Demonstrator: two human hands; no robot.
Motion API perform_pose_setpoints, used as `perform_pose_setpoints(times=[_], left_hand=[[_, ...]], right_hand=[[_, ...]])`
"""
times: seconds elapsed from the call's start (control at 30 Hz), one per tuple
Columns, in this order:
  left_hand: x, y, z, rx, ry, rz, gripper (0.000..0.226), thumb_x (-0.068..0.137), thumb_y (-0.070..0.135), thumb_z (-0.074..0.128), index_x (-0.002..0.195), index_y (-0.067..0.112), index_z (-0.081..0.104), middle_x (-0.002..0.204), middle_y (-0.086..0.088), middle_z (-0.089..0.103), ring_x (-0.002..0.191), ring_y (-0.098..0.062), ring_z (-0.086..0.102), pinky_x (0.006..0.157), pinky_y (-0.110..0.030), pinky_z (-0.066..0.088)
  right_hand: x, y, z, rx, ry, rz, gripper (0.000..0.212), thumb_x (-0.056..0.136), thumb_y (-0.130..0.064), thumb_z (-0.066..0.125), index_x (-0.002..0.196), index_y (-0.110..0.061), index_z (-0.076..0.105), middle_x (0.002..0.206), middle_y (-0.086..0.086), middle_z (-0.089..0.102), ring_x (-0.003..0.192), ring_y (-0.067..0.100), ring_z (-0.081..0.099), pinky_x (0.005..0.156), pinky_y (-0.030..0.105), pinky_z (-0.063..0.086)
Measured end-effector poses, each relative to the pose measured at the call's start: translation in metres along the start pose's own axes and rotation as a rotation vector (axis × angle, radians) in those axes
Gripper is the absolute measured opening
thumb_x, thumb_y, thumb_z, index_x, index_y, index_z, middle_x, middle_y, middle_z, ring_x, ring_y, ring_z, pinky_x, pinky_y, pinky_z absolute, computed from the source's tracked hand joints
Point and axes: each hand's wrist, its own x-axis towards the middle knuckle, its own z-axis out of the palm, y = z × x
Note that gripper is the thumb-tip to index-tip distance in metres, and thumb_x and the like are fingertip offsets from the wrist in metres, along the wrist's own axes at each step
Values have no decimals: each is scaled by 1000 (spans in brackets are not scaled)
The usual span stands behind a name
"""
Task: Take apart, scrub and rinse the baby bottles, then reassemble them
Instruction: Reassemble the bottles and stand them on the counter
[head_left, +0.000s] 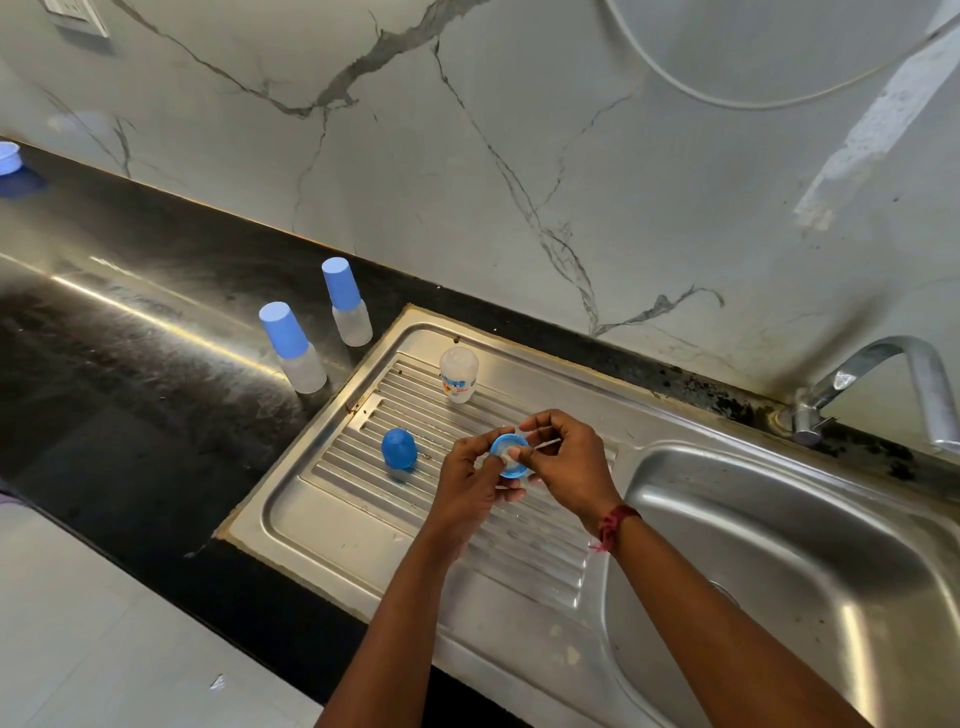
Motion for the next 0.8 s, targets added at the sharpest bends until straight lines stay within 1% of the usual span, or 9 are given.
perform_pose_setpoints(times=[0.17,0.23,0.33,0.4,0.47,0.57,0.63,0.73,0.8], left_hand=[[2,-2,-2,-23,3,-32,25,96,19,63,121,20,65,119,-10,68,99,-23,73,77,-34,61],[2,-2,-1,-19,9,-28,26,96,19,64,122,20,65,119,-10,68,99,-23,73,77,-35,61],[3,-4,-2,-33,20,-34,27,96,22,63,122,17,66,119,-11,69,100,-25,72,81,-41,61],[4,-5,-3,-51,25,-41,25,98,22,60,122,16,65,117,-13,70,100,-26,72,83,-44,60],[4,-5,-3,-42,35,-37,26,100,22,56,124,14,64,116,-13,70,99,-26,73,82,-42,61],[3,-3,-3,-19,49,-18,24,102,19,53,123,12,61,113,-11,70,91,-19,75,72,-31,61],[1,-1,-2,8,52,6,22,102,20,53,121,14,60,111,-9,69,87,-15,75,69,-27,60],[-1,3,0,74,81,39,21,101,22,53,120,17,59,111,-6,67,85,-12,74,68,-25,59],[-1,3,1,110,127,37,22,101,21,54,121,15,60,114,-7,67,86,-13,74,69,-27,61]], right_hand=[[2,0,0,-19,-16,40,14,88,-18,73,100,-10,74,93,6,70,82,21,70,63,29,62],[4,0,1,-41,-15,34,13,89,-18,73,99,-10,74,92,4,70,83,20,69,68,32,62],[5,-2,2,-82,-47,17,17,91,-19,70,104,-9,73,95,3,69,88,21,67,79,38,61],[5,-4,2,-100,-62,-1,18,92,-19,69,106,-8,72,98,4,69,89,21,67,81,40,60],[6,-6,1,-105,-68,-16,18,91,-19,70,105,-8,72,98,5,70,88,22,68,80,39,60],[4,-9,2,-145,-77,-45,19,91,-19,70,105,-6,72,100,8,70,88,24,68,81,35,59],[4,-12,3,-171,-66,-75,17,91,-17,70,104,-6,72,99,8,70,86,23,68,77,26,57],[-1,-17,5,-225,-47,-138,12,91,-15,69,101,-8,70,93,4,67,81,18,65,69,11,48],[-4,-18,7,-239,-42,-169,10,92,-14,68,100,-9,68,91,1,65,80,17,63,69,11,47]])
